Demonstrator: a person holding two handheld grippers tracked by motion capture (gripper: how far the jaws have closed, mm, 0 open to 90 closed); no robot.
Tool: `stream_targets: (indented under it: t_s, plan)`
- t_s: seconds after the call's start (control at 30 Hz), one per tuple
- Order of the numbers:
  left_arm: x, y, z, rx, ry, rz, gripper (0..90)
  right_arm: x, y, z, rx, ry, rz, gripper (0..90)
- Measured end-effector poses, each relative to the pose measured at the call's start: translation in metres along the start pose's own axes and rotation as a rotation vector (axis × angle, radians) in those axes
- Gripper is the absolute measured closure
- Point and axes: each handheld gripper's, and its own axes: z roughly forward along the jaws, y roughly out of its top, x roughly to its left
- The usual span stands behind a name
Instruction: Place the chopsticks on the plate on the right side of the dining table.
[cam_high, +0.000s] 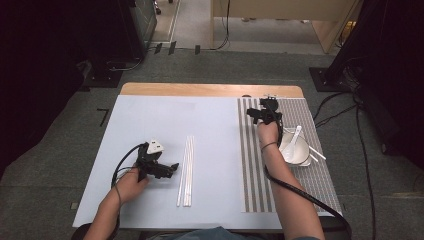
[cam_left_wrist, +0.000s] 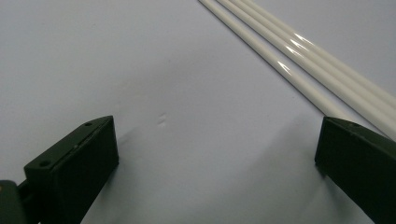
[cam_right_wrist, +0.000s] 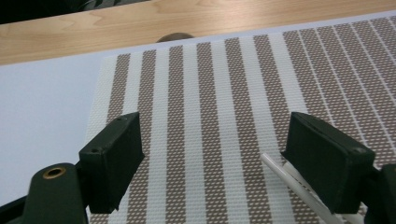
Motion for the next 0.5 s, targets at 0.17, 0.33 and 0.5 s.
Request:
stream_targets:
  t_s: [0.17,0.33,0.5]
  plan:
    - [0.0,0.0,0.0,0.0,0.0,0.0,0.0,0.005,-0.004,-0.002,0.006,0.018,0.005,17.7]
    - [0.0,0.0,0.0,0.0,0.0,0.0,0.0,0.011,-0.005,-0.006,0.007,0.028,-0.004,16.9]
    - [0.0,0.0,0.0,0.0,0.0,0.0,0.0,0.018,-0.007,-0.009,0.009,0.04,-0.018,15.8]
